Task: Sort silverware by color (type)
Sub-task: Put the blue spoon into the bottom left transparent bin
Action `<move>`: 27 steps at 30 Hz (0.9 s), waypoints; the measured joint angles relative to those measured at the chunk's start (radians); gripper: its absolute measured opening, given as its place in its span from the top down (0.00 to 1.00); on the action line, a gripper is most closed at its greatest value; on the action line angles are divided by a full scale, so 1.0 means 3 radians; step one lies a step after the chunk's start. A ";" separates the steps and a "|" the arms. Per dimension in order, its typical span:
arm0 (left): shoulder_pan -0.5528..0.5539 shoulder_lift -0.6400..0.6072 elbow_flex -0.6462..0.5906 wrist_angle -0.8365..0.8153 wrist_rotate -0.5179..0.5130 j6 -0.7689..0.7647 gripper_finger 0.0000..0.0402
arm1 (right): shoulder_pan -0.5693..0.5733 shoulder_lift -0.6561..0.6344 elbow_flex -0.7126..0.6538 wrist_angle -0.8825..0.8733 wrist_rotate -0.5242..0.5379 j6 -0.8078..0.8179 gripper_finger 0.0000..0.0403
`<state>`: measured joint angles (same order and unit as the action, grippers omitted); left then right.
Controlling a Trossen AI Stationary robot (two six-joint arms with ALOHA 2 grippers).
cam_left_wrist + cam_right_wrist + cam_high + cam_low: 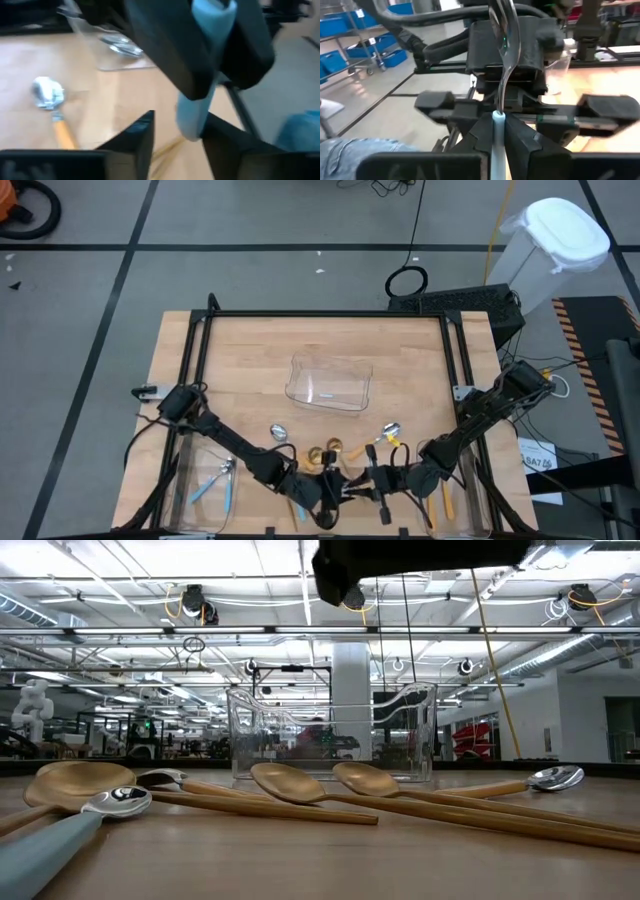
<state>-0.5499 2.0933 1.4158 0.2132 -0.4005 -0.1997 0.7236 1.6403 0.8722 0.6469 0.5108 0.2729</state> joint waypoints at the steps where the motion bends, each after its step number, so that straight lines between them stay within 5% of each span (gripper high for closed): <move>1: -0.0020 0.0000 0.0000 0.0002 -0.0137 0.0002 0.55 | 0.0009 -0.0006 0.0000 0.0013 0.0019 -0.0006 0.94; 7: -0.0124 -0.0001 0.0184 -0.0048 -0.0594 0.0159 0.42 | 0.0156 -0.0123 0.0000 0.0026 0.0491 -0.0152 0.95; 19: -0.0224 -0.0005 0.0535 -0.0044 -0.1221 0.0197 0.40 | 0.0547 -0.0228 0.0001 0.0609 0.1639 -0.0877 0.95; 27: -0.0166 -0.0005 0.0598 0.0190 -0.1228 0.0124 0.40 | 0.0570 -0.0225 0.0001 0.0722 0.1702 -0.0952 0.95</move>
<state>-0.5998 2.0918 1.5951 0.2702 -0.7688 -0.1626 0.8948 1.5726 0.8726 0.8636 1.0214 -0.0127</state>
